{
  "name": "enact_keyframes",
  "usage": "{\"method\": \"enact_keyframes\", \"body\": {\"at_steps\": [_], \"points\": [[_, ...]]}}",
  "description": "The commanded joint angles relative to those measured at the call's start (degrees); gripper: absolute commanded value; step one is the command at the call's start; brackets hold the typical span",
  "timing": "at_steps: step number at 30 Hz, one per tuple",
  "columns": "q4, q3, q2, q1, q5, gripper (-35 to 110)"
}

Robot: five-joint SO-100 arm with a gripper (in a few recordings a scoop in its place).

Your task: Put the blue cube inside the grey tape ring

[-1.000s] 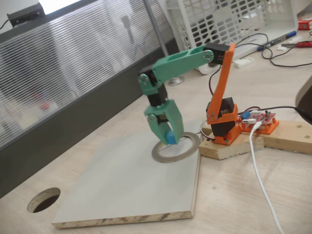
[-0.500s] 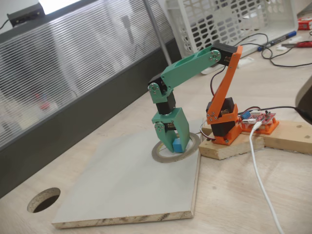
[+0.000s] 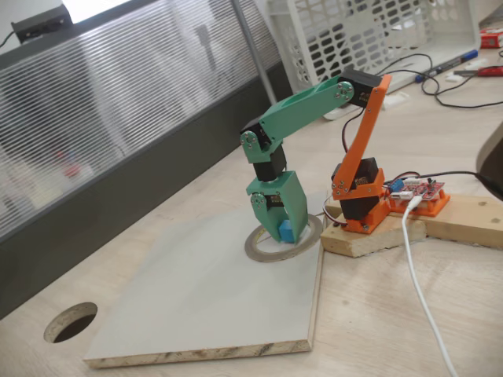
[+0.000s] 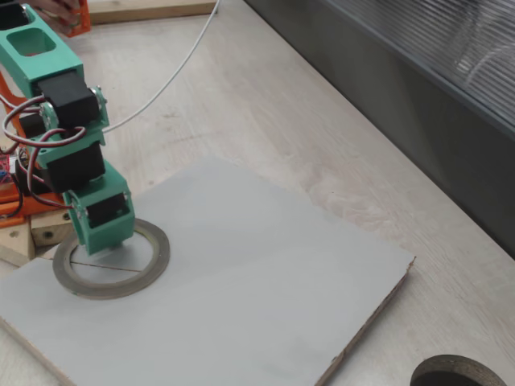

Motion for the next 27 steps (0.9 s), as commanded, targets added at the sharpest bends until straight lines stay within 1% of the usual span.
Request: {"method": "enact_keyframes", "body": {"at_steps": [1, 27], "points": [[0.18, -0.62, 1.49, 1.14, 0.62, 2], [0.44, 0.18, 1.58, 1.58, 1.14, 2]]}}
